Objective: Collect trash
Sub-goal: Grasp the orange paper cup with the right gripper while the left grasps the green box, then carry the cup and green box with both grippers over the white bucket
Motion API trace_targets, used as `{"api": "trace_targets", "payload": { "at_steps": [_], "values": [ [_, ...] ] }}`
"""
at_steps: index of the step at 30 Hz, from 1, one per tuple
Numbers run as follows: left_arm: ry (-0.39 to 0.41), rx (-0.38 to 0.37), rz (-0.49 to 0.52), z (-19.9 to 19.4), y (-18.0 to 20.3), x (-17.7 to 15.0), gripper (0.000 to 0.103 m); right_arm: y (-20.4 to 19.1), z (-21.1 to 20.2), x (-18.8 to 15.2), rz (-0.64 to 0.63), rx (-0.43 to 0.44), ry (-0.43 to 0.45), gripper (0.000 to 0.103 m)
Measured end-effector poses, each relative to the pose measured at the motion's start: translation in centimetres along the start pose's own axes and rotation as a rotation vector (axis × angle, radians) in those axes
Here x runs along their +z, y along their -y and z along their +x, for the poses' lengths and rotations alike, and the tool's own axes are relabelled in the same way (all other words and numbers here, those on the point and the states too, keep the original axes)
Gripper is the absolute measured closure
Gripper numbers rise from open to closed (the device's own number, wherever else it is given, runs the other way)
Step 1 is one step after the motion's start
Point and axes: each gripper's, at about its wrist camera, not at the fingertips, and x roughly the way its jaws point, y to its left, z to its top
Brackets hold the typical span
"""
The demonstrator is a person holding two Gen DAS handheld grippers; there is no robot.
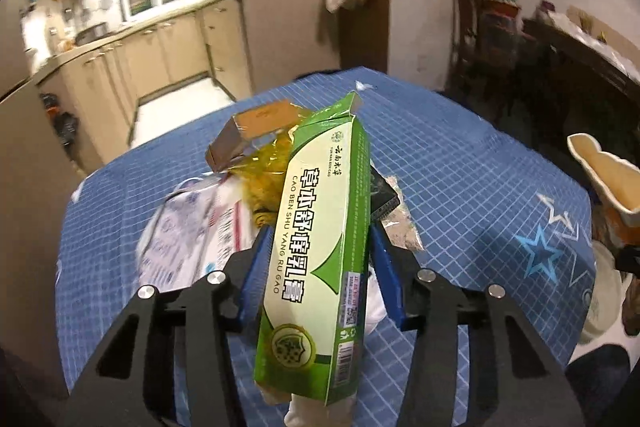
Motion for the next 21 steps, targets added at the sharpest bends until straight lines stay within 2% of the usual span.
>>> {"api": "trace_targets", "payload": {
  "at_steps": [3, 10, 21],
  "values": [
    [0.031, 0.052, -0.023, -1.7, 0.2, -0.6, 0.058, -0.8, 0.0, 0.0, -0.005, -0.058, 0.018, 0.026],
    [0.088, 0.272, -0.076, -5.0, 0.7, -1.8, 0.058, -2.4, 0.5, -0.1, -0.009, -0.13, 0.028, 0.027],
    [0.207, 0.437, -0.184, -12.2, 1.1, -4.2, 0.058, -6.0, -1.0, -0.3, -0.022, -0.189, 0.081, 0.027]
  ]
}}
